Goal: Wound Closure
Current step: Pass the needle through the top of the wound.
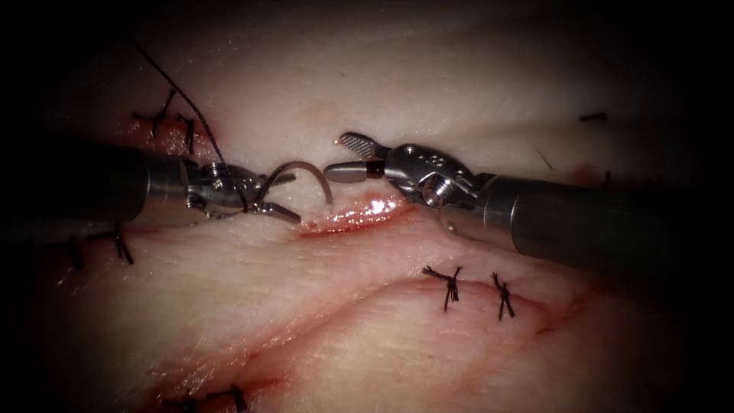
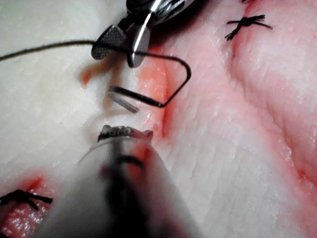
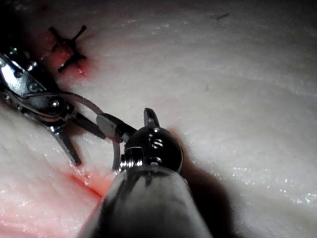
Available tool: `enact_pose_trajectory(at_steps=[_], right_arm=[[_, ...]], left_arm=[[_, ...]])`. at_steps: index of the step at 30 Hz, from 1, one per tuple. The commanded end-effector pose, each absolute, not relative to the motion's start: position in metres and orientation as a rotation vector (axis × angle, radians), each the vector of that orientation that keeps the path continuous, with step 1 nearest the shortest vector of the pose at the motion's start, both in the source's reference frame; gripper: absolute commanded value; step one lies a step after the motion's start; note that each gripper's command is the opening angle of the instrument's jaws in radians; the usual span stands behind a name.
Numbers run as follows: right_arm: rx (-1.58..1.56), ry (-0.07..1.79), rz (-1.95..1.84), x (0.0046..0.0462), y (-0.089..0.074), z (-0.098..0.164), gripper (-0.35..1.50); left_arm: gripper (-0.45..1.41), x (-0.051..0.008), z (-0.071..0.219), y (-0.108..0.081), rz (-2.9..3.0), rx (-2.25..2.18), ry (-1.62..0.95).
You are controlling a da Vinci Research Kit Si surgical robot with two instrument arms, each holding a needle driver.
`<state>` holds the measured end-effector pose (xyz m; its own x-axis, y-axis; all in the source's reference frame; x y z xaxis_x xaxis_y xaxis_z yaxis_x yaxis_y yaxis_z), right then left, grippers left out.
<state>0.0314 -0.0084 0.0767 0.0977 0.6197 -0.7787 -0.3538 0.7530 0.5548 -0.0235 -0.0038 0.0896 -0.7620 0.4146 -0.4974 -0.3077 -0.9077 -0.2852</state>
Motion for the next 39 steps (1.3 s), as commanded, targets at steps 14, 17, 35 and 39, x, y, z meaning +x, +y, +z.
enact_pose_trajectory(at_steps=[14, 17, 35, 39], right_arm=[[0.291, 1.272, 0.629, 0.0281, -0.009, 0.075, 1.38], [0.327, 1.262, 0.590, 0.0280, -0.010, 0.075, 1.32], [0.309, 1.237, 0.466, 0.0269, -0.010, 0.073, 1.45], [0.313, 1.241, 0.417, 0.0236, -0.010, 0.069, 1.42]], left_arm=[[0.41, -0.0242, 0.082, -0.006, 2.481, -1.047, -0.245], [0.29, -0.0244, 0.082, -0.006, 2.451, -1.095, -0.242], [0.48, -0.0252, 0.080, -0.005, 2.323, -1.292, -0.267], [1.25, -0.0253, 0.078, -0.003, 2.283, -1.384, -0.199]])
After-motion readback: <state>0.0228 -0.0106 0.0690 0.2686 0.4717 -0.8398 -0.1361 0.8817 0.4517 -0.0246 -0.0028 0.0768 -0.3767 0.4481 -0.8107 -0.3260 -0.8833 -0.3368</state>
